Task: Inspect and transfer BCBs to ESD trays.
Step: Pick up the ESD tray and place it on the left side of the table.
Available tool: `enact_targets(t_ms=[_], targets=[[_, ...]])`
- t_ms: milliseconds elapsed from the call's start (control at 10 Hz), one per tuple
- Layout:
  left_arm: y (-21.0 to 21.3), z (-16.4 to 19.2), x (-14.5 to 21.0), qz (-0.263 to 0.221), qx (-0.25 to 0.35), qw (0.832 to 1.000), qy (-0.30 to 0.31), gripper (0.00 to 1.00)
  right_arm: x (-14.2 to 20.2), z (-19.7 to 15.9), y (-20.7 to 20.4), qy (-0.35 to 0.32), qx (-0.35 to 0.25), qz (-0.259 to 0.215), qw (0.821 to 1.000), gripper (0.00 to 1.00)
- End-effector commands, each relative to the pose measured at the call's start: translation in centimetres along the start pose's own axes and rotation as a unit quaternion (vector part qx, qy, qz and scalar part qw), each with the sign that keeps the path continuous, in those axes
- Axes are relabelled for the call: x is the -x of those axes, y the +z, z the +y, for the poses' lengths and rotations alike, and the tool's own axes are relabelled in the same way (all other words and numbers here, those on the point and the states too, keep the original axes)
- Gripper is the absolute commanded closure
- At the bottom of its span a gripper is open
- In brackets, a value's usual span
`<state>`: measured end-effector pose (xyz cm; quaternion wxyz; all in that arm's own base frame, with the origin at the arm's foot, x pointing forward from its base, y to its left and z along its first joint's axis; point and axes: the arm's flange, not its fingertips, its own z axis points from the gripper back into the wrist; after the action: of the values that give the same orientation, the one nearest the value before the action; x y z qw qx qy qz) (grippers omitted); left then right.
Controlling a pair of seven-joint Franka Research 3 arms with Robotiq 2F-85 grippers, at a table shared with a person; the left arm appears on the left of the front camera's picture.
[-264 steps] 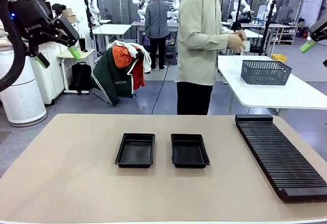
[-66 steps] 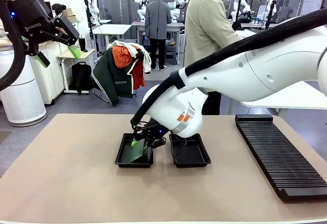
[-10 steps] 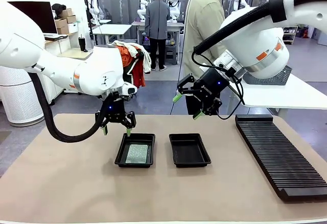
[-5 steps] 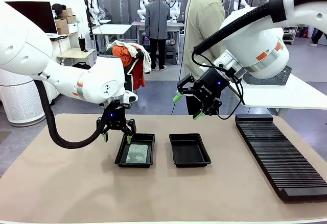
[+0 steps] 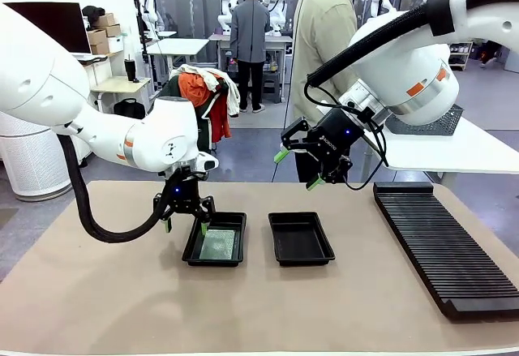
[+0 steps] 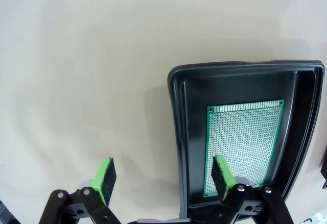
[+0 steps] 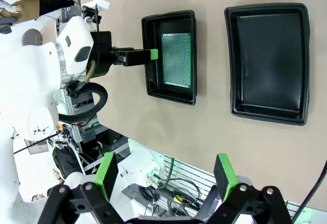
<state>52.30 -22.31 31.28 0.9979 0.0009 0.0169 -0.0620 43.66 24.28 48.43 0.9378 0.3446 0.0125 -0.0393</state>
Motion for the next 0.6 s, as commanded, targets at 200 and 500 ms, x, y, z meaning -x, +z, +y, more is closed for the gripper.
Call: enact_targets(t_ms=[200,500], targets=[[-0.69,-0.29,0.1,-0.001,0.01,1.0,0.004,0.0,-0.33,0.14,-0.02,0.0,0.009,-0.001,1.0,0.0],[-0.95,-0.23,-0.06,-0.005,0.024,1.0,0.013,0.11,-0.33,0.14,-0.02,0.0,0.009,-0.001,1.0,0.0]])
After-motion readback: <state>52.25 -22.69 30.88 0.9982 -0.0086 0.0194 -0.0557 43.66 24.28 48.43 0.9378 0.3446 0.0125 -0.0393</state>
